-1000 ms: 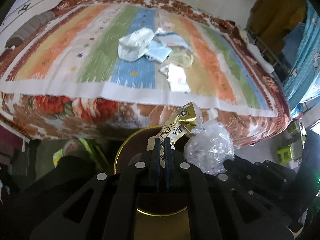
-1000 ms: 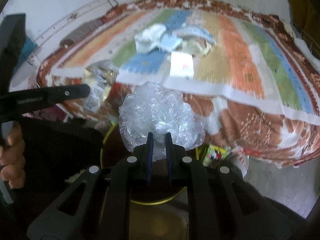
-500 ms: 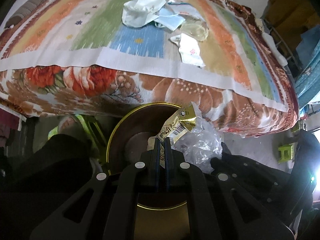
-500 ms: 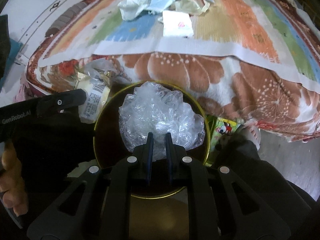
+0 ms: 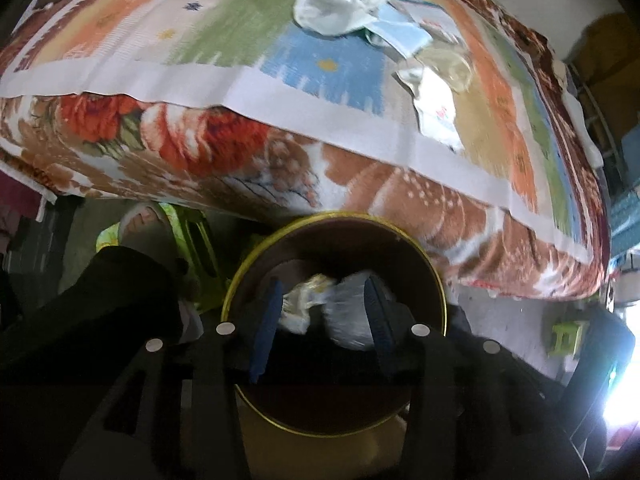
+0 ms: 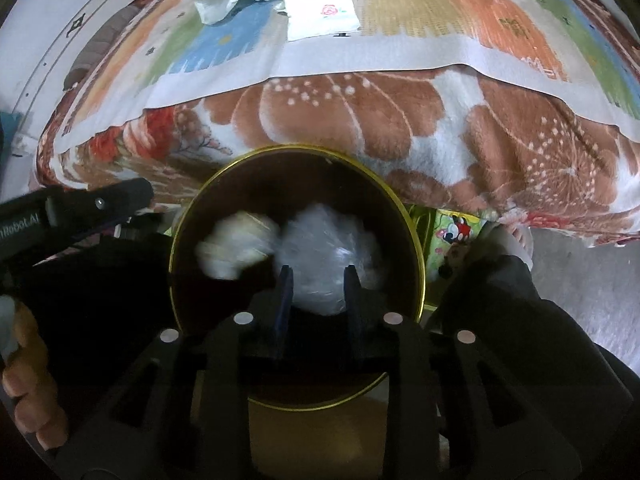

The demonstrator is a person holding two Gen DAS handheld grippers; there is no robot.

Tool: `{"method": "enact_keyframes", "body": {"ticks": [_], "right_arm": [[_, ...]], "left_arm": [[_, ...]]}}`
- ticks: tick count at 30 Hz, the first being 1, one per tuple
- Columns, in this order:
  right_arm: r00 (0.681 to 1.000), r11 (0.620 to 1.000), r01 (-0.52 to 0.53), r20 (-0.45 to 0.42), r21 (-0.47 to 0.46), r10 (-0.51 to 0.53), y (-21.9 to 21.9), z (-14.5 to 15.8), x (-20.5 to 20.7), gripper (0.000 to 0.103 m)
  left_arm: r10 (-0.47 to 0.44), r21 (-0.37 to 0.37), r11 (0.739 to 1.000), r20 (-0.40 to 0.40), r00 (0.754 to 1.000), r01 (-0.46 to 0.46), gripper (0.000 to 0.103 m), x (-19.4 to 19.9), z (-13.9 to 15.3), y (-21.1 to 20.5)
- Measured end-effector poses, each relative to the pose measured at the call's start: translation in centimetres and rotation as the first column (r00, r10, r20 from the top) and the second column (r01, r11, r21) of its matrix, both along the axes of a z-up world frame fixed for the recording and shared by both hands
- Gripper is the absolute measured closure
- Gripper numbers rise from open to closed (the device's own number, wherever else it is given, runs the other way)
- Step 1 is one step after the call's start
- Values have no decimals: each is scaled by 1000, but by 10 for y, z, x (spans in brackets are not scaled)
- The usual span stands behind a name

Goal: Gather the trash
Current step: 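Open both tools to drop the wrapper and bag into the bin, then move both tools back to the bed toward the white bag and tissue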

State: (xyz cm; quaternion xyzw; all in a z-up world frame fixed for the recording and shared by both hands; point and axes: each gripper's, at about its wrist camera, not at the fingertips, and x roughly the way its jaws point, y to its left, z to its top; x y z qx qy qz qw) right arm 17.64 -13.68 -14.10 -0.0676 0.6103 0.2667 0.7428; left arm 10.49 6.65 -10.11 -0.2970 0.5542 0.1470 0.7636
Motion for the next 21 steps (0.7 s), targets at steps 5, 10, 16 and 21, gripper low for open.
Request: {"method": "enact_keyframes", "body": {"ticks": [5, 10, 16, 21], "right_arm": [[1000, 1000, -3, 22, 16, 2, 1, 7, 1, 65], [998, 999, -16, 55, 32, 15, 3, 18, 1, 59], [994, 999, -31, 109, 45, 26, 5, 35, 5, 52], [983, 997, -65, 175, 39, 58, 8, 52, 8, 44]], "left_arm": [[5, 25, 1000, 24, 1000, -6, 54, 1, 10, 3], [10, 75, 997, 52, 999, -14, 50, 3, 21, 6], [0, -3, 1000, 126, 992, 1, 38, 3, 40, 16], [3, 79, 997, 148, 989, -15, 30, 4, 56, 23]]}}
